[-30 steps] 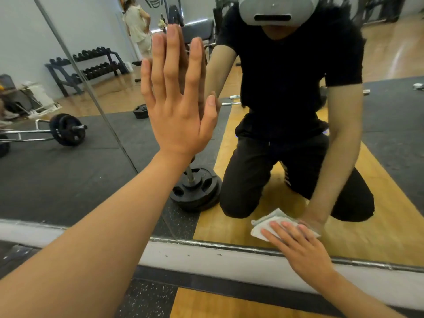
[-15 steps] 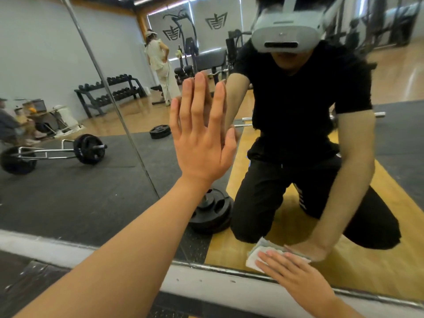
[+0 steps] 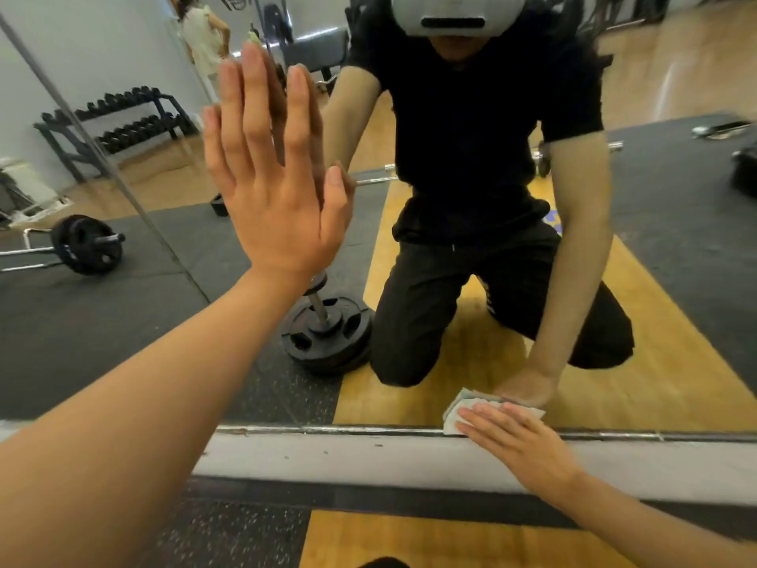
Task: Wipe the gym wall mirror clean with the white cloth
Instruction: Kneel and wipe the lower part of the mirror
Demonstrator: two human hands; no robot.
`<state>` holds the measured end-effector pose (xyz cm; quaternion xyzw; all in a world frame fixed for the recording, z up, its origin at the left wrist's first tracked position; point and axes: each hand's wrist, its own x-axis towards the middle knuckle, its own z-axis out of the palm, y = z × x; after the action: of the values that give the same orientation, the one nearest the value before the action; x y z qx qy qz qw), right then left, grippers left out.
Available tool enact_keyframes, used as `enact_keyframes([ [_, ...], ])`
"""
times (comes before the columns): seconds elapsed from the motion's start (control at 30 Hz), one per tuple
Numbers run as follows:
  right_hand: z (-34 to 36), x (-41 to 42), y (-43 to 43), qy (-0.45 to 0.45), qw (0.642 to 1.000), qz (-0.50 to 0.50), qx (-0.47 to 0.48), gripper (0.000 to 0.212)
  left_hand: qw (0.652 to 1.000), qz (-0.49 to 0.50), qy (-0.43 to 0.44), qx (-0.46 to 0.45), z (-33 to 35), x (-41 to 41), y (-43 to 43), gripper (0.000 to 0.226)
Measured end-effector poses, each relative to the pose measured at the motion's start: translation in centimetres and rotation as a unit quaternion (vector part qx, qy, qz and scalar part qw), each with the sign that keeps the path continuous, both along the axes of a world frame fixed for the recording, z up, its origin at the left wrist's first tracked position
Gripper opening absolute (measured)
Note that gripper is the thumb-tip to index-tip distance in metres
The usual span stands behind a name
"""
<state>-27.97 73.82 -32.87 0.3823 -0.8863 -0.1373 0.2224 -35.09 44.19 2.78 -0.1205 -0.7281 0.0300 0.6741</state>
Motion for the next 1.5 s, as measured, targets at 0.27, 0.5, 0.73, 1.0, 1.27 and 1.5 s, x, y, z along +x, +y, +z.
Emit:
enact_keyframes([
  [0.27,4.0,0.5,7.8,0.005,0.993,-0.019,0.113,0.146,1.000,-0.005,0.005,-0.004,-0.2,0.2,0.0,0.064],
  [0.5,19.8,-3.6,1.3,0.242,0.964,0.017,-0.110,0.063,1.000,-0.015,0.001,0.001,-0.3,0.2,-0.1,0.065],
  [0.73,16.9,-0.8,1.2,0.267,0.938,-0.090,-0.202,0.084,1.000,-0.027,-0.005,-0.010,-0.2,0.2,-0.4,0.065],
  [1.0,13.6,2.1,-0.8,0.121,0.914,-0.181,-0.342,0.065,1.000,-0.023,-0.001,-0.003,-0.2,0.2,-0.1,0.064],
  [1.27,21.8,-2.7,-4.6,0.252,0.859,-0.151,-0.419,0.065,1.000,-0.014,-0.013,0.001,-0.2,0.3,0.1,0.065],
  [1.5,10.5,0.5,0.5,0.185,0.944,-0.127,-0.240,0.078,1.000,-0.015,-0.009,0.001,-0.2,0.4,0.2,0.065],
])
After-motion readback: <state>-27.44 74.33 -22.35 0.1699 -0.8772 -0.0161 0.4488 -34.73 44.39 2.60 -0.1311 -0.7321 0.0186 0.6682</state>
